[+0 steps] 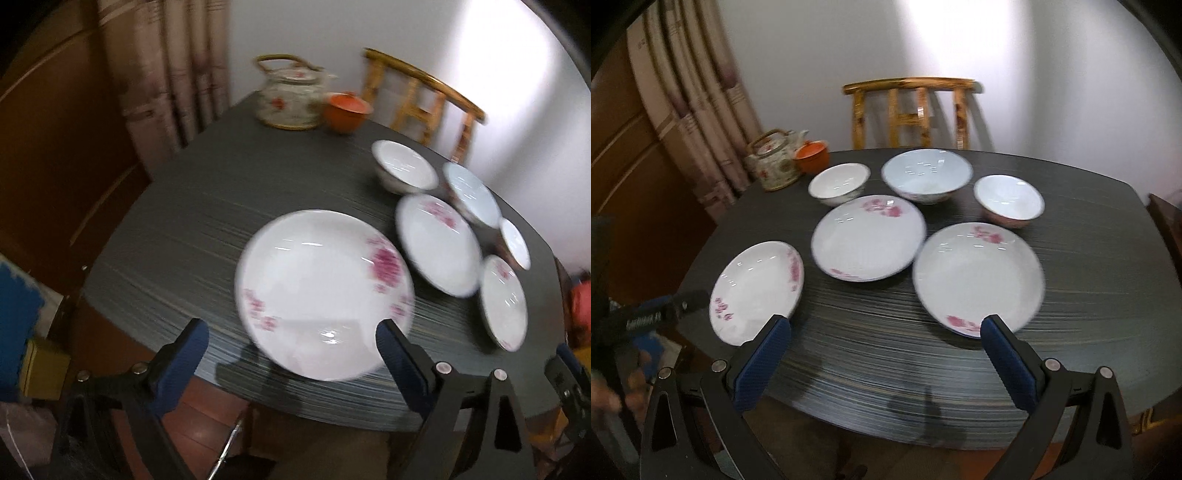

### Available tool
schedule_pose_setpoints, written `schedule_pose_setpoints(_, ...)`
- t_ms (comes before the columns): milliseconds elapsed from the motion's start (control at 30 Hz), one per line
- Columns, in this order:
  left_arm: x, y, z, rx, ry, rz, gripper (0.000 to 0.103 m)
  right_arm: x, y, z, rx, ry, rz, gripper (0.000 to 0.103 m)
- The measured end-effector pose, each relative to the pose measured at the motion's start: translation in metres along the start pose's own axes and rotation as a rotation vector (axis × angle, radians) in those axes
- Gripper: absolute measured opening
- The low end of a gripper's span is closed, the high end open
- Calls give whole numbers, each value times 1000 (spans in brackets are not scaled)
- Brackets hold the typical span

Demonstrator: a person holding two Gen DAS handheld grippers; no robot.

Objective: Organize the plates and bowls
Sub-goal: 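Move the left tool to the pink-peony plate rim and close on it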

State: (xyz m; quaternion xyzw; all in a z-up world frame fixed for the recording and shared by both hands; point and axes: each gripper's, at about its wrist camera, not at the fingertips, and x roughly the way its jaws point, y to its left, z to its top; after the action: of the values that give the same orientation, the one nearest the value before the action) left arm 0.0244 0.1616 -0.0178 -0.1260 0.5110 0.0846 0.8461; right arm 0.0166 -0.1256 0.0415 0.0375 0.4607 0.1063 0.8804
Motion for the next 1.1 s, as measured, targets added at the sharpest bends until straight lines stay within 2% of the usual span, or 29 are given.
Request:
schedule_pose_setpoints(67,4,16,5,-21,7,8,94,7,6,3,-7,21,25,98)
schedule_pose_setpoints(200,14,40,11,-73,44,-34,89,23,21,9,-31,66,61,95)
schedule_pose_setpoints(300,24,49,15,-89,72,-74,83,37,33,14,-50,102,76,89)
schedule_pose_setpoints(367,28,49,17,-84,85,-91,82,46,39,15,-54,127,99,83)
schedule_pose_setpoints(400,31,50,19,-76,91,-95,79,52,42,16,-52,142,109,81)
schedule_pose_setpoints(433,33,49,20,-68,96,-100,70,57,45,18,-51,154,123,76)
schedule_pose_setpoints(533,45,50,25,-64,136,-156,52,77,54,22,-52,202,144,64)
schedule_pose_setpoints(600,52,53,27,-81,157,-190,47,91,56,25,-26,240,174,59)
schedule_pose_setpoints(767,64,61,34,-95,184,-221,47,116,67,30,-7,295,194,49)
schedule_pose_setpoints(1100,86,73,35,-123,220,-257,46,161,75,36,23,391,205,37)
